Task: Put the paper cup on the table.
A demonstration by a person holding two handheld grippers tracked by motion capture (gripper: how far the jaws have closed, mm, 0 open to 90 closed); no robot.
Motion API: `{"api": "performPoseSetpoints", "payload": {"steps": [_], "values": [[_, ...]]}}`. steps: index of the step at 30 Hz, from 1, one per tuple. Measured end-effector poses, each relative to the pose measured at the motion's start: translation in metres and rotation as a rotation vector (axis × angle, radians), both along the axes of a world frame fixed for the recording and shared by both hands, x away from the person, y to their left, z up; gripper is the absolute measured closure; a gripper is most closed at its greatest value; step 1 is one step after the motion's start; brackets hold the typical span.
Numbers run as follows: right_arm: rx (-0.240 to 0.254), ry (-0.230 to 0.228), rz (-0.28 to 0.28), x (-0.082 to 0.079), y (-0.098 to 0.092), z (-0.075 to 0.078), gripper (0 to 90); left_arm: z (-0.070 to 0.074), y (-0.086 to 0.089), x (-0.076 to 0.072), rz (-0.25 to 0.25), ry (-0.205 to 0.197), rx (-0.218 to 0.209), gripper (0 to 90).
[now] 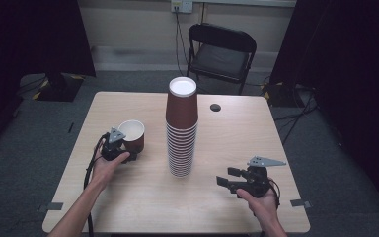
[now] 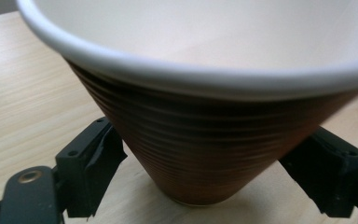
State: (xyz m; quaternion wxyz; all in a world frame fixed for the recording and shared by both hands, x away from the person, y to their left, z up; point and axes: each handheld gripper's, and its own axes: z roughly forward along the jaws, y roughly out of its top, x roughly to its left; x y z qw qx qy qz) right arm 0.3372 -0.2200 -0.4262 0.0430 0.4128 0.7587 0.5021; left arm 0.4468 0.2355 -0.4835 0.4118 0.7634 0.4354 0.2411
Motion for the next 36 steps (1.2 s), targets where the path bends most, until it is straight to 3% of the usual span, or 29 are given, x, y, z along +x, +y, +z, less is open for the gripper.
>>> {"api": "performPoseSetpoints", "payload": {"steps": [8, 12, 15, 21, 24, 28, 36], "values": [[-0.016, -0.014, -0.015, 0.0, -0.003, 0.0, 31.1, 0.005, 0.008, -0.007, 0.01, 0.031, 0.001, 15.6], [-0.018, -0.015, -0.019, 0.001, -0.004, 0.0, 31.1, 0.01, 0.012, -0.012, 0.013, 0.049, -0.041, 15.6], [-0.019, -0.017, -0.026, 0.001, -0.005, 0.001, 31.0, 0.014, 0.014, -0.017, 0.014, 0.037, -0.062, 15.6], [-0.024, -0.017, -0.043, 0.002, -0.009, -0.001, 30.9, 0.031, 0.017, -0.031, 0.012, 0.013, -0.08, 15.9], [-0.028, -0.016, -0.046, 0.002, -0.01, -0.001, 30.9, 0.035, 0.019, -0.037, 0.003, 0.019, -0.074, 16.3], [-0.029, -0.018, -0.053, 0.002, -0.012, -0.002, 30.9, 0.04, 0.021, -0.045, -0.031, 0.046, -0.095, 16.2], [-0.037, -0.011, -0.081, 0.004, -0.02, -0.004, 31.0, 0.051, 0.022, -0.071, -0.046, 0.05, -0.119, 16.3]]}}
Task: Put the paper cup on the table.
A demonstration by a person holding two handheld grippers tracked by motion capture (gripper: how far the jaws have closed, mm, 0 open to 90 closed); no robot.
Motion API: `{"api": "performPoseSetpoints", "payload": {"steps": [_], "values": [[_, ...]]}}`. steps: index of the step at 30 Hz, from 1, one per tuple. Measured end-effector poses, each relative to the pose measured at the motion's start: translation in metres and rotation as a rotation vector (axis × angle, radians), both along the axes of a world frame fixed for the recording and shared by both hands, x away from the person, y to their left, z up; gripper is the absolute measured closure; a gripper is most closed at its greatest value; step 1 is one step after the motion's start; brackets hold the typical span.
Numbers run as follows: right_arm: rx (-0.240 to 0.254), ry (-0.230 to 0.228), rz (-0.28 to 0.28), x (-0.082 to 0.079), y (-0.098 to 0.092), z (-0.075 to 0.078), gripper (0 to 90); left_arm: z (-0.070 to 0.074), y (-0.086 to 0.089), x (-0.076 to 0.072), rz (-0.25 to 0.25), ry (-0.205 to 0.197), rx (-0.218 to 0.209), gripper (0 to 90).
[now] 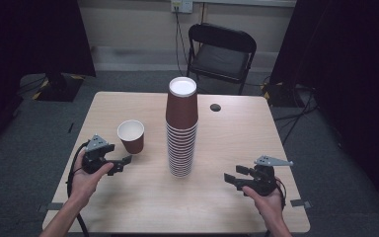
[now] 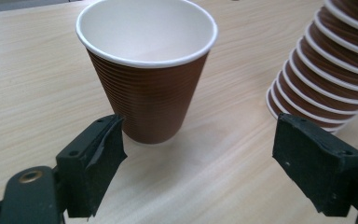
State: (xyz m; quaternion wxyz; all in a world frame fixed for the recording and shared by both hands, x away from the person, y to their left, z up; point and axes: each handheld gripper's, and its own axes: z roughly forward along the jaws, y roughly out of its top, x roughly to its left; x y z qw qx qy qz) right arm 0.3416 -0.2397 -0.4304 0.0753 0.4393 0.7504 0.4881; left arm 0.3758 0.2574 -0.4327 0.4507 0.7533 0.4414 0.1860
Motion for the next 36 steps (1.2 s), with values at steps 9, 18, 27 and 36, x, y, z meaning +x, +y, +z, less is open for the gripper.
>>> {"api": "performPoseSetpoints", "payload": {"steps": [9, 18, 27, 36], "values": [[-0.007, 0.0, -0.028, 0.003, -0.004, -0.003, 31.0, 0.003, 0.004, -0.021, -0.034, 0.008, 0.013, 16.8], [-0.034, -0.007, -0.037, 0.002, -0.006, -0.005, 29.5, 0.003, 0.006, -0.043, -0.004, 0.004, 0.028, 16.8], [-0.057, -0.016, -0.068, 0.002, -0.011, -0.008, 27.0, -0.016, 0.015, -0.061, 0.028, 0.026, 0.018, 16.8], [-0.125, -0.018, -0.128, 0.007, -0.02, -0.021, 19.7, -0.036, 0.031, -0.056, 0.069, 0.04, 0.037, 16.3]]}}
